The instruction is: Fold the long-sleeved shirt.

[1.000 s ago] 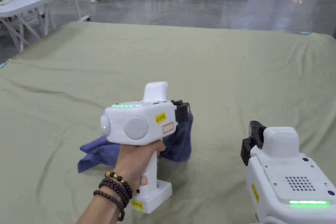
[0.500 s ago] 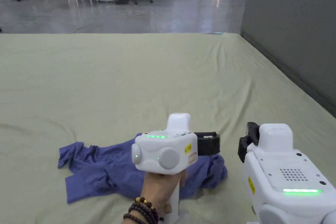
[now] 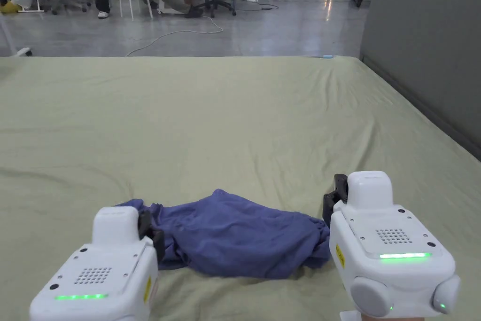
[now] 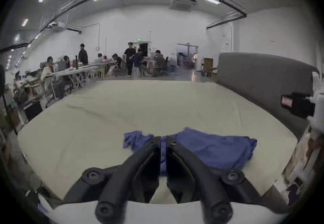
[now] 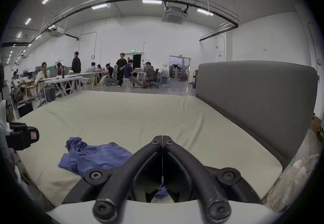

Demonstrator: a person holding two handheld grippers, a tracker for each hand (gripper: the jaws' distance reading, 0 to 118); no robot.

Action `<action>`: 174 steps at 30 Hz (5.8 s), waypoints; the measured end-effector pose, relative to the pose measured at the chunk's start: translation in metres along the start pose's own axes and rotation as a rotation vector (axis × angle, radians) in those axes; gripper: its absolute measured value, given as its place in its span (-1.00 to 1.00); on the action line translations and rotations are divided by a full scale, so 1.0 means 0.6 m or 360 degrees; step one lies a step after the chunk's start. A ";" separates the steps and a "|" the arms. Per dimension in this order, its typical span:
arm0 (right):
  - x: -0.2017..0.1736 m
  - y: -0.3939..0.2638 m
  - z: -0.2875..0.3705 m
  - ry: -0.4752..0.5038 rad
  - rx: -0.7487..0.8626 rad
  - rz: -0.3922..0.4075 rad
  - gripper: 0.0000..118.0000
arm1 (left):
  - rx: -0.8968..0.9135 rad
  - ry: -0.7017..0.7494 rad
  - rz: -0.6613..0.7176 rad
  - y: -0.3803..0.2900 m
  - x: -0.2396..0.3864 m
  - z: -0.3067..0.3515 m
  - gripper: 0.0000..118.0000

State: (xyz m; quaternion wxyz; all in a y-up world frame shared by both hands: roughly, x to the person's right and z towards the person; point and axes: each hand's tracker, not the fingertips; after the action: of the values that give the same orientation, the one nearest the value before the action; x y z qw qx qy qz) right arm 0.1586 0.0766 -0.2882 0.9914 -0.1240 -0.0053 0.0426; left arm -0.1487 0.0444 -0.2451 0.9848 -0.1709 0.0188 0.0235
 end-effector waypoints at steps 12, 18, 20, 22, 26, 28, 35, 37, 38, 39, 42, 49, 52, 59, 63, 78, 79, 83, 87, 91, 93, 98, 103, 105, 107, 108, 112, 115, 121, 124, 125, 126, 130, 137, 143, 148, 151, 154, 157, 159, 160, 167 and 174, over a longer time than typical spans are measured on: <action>0.009 -0.009 -0.007 0.0065 -0.0034 -0.0063 -0.99 | -0.0390 -0.0064 0.0212 0.071 -0.065 -0.137 0.99; 0.012 -0.018 -0.031 0.0101 -0.0118 -0.0076 -1.00 | -0.0854 -0.0071 0.0033 0.076 -0.087 -0.353 1.00; 0.015 -0.021 -0.037 0.0117 -0.0148 -0.0078 -1.00 | -0.1001 -0.0019 0.0012 0.064 -0.106 -0.420 1.00; 0.016 -0.024 -0.043 0.0105 -0.0169 -0.0054 -1.00 | -0.1139 0.0038 -0.0003 0.047 -0.119 -0.470 0.95; 0.017 -0.028 -0.061 0.0087 -0.0208 -0.0032 -1.00 | -0.1402 0.0083 -0.0053 0.019 -0.114 -0.486 0.31; 0.018 -0.030 -0.073 0.0079 -0.0233 -0.0028 -1.00 | -0.1212 0.0007 -0.0083 0.031 -0.101 -0.460 -0.43; 0.032 -0.060 -0.132 0.0043 -0.0533 -0.0053 -0.06 | -0.1080 -0.0052 -0.0049 0.058 -0.102 -0.421 -0.89; 0.042 -0.081 -0.164 0.0124 -0.0723 -0.0141 0.26 | -0.1038 -0.0048 -0.0021 0.064 -0.108 -0.415 -0.89; 0.045 -0.091 -0.182 0.0149 -0.0783 -0.0174 0.23 | -0.1024 -0.0062 -0.0002 0.068 -0.109 -0.411 -0.89; 0.044 -0.102 -0.199 0.0124 -0.0829 -0.0199 0.21 | -0.1001 -0.0069 0.0016 0.071 -0.108 -0.406 -0.89; 0.038 -0.131 -0.247 0.0106 -0.0937 -0.0214 0.02 | -0.0958 -0.0101 0.0051 0.073 -0.111 -0.394 -0.89; 0.025 -0.127 -0.289 0.0178 -0.1039 -0.0247 -0.80 | -0.0844 -0.0164 0.0123 0.092 -0.128 -0.367 -0.89; 0.038 -0.070 -0.269 0.0232 -0.0844 -0.0280 -0.80 | -0.0698 -0.0226 0.0124 0.130 -0.134 -0.346 -0.89; 0.043 0.157 -0.283 0.0370 -0.0433 -0.0235 -0.80 | -0.0339 -0.0211 0.0137 0.304 -0.150 -0.324 -0.89; 0.036 0.322 -0.314 0.0337 -0.0210 -0.0126 -0.80 | -0.0209 -0.0184 0.0159 0.448 -0.160 -0.318 -0.89; 0.076 0.534 -0.402 0.0066 -0.0104 -0.0034 -0.80 | -0.0040 -0.0045 0.0166 0.633 -0.157 -0.329 -0.89; 0.075 0.504 -0.411 0.0072 -0.0155 -0.0048 -0.80 | -0.0076 -0.0043 0.0165 0.609 -0.156 -0.340 -0.89; 0.063 0.356 -0.457 0.0104 -0.0374 -0.0099 -0.80 | -0.0281 -0.0016 0.0113 0.483 -0.149 -0.398 -0.89; 0.038 0.179 -0.499 0.0157 -0.0661 -0.0135 -0.80 | -0.0547 -0.0062 0.0157 0.323 -0.147 -0.447 -0.89; 0.027 0.059 -0.516 0.0160 -0.0812 -0.0155 -0.80 | -0.0720 -0.0059 0.0181 0.217 -0.161 -0.464 -0.89; 0.031 0.047 -0.505 0.0155 -0.0825 -0.0151 -0.80 | -0.0703 -0.0063 0.0183 0.201 -0.169 -0.450 -0.89; 0.046 0.070 -0.411 0.0171 -0.0764 -0.0229 -0.80 | -0.0625 -0.0133 0.0257 0.190 -0.184 -0.368 -0.89; 0.039 0.003 -0.261 0.0162 -0.0743 -0.0095 -0.80 | -0.0751 -0.0082 0.0106 0.123 -0.202 -0.288 -0.89; 0.043 -0.039 -0.199 0.0172 -0.0788 -0.0133 -0.80 | -0.0802 -0.0034 0.0075 0.089 -0.220 -0.259 -0.89; 0.044 -0.083 -0.150 0.0167 -0.0892 -0.0128 -0.80 | -0.0857 -0.0014 0.0107 0.056 -0.244 -0.236 -0.89; 0.045 -0.102 -0.133 0.0175 -0.0944 -0.0114 -0.80 | -0.0877 -0.0024 0.0136 0.041 -0.253 -0.228 -0.89; 0.040 -0.151 -0.119 0.0196 -0.1045 -0.0092 -0.80 | -0.0955 -0.0040 0.0109 0.004 -0.265 -0.212 -0.85; 0.044 -0.118 -0.107 0.0175 -0.0979 -0.0131 -0.20 | -0.0954 -0.0087 0.0057 0.023 -0.254 -0.197 0.23; 0.058 -0.038 -0.081 0.0106 -0.0713 -0.0149 0.91 | -0.0757 -0.0218 0.0068 0.083 -0.218 -0.158 0.95; 0.059 -0.033 -0.082 0.0112 -0.0720 -0.0113 -0.95 | -0.0716 -0.0342 0.0084 0.093 -0.188 -0.157 -0.85; 0.055 -0.036 -0.089 0.0099 -0.0757 -0.0101 -1.00 | -0.0727 -0.0331 0.0065 0.091 -0.174 -0.160 -1.00; 0.055 -0.034 -0.087 0.0056 -0.0784 -0.0086 -1.00 | -0.0694 -0.0292 0.0010 0.090 -0.162 -0.163 -1.00; 0.067 -0.060 -0.087 0.0168 -0.0813 -0.0172 -1.00 | -0.0767 -0.0389 -0.0008 0.078 -0.138 -0.201 -1.00; 0.100 -0.084 -0.098 0.0064 -0.0868 -0.0210 -1.00 | -0.0769 -0.0452 -0.0093 0.105 -0.041 -0.332 1.00; 0.128 -0.108 -0.098 0.0018 -0.0924 -0.0306 -1.00 | -0.0796 -0.0601 -0.0174 0.116 0.102 -0.478 1.00; 0.138 -0.127 -0.107 -0.0003 -0.0998 -0.0371 -1.00 | -0.0843 -0.0746 -0.0302 0.095 0.225 -0.592 0.96; 0.145 -0.134 -0.110 -0.0015 -0.1019 -0.0401 -1.00 | -0.0901 -0.0742 -0.0352 0.076 0.286 -0.646 0.84; 0.154 -0.135 -0.115 -0.0030 -0.1036 -0.0399 -1.00 | -0.1027 -0.0751 -0.0413 0.055 0.324 -0.680 0.59; 0.162 -0.133 -0.121 -0.0055 -0.1043 -0.0404 -1.00 | -0.1111 -0.0614 -0.0635 0.035 0.344 -0.677 0.06; 0.168 -0.133 -0.132 -0.0066 -0.1045 -0.0420 -1.00 | -0.1060 -0.0692 -0.0605 0.058 0.346 -0.661 -1.00; 0.169 -0.133 -0.140 -0.0073 -0.1045 -0.0427 -1.00 | -0.1026 -0.0763 -0.0600 0.066 0.348 -0.653 -1.00; 0.186 -0.115 -0.279 -0.0047 -0.1067 -0.0541 0.30 | -0.0883 -0.0769 -0.0678 0.118 0.326 -0.618 -1.00; 0.153 -0.144 -0.407 0.0007 -0.1250 -0.0415 -0.27 | -0.0777 -0.0782 -0.0555 0.163 0.290 -0.572 -1.00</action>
State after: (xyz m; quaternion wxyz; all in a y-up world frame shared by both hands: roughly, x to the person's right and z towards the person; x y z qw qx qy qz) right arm 0.2627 -0.0591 -0.5038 0.8659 -0.4911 -0.0346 -0.0888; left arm 0.0096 0.0276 -0.6087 0.8795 -0.3902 -0.2532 -0.1003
